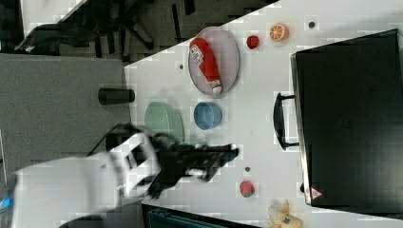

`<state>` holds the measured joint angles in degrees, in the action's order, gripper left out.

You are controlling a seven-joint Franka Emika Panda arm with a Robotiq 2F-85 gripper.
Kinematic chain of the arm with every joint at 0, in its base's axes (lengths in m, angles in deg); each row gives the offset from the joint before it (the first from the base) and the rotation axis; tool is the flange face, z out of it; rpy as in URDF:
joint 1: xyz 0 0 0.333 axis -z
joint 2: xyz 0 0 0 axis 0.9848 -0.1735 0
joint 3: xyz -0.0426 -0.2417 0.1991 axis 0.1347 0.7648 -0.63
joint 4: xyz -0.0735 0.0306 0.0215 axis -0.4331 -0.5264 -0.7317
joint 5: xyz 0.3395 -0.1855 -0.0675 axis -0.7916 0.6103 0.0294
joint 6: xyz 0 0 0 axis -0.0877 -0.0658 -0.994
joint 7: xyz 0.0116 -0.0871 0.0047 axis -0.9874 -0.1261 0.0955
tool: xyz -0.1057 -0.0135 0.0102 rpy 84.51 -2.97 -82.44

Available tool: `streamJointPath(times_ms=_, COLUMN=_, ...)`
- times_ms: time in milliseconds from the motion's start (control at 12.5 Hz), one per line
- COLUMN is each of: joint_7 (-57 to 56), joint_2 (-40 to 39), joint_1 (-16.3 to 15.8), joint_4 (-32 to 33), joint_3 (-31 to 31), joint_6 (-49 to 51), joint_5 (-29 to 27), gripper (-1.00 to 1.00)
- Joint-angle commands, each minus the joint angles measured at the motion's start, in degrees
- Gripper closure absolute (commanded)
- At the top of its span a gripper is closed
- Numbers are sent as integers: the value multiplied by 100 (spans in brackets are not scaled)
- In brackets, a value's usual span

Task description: Flap open oven.

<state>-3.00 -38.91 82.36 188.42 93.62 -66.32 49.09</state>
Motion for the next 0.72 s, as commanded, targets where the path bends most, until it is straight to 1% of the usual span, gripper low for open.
streamJointPath(times_ms=80, joint_7=-1345, joint_2=-465, joint_1=-7, joint_4=227, joint_3=42, joint_6=-691, joint_5=-37, gripper=65)
streamJointPath(times_ms=400, joint_7=-1555, joint_2=-1147, joint_1=-4, joint_4=263, joint_3=169, joint_6=-1228, joint_5=-56, gripper=65)
streamJointPath(times_ms=720, joint_7=-1552, joint_2=-1688, joint_1=-4, joint_4=541, joint_3=198, joint_6=-1809, joint_5=-72, gripper=65)
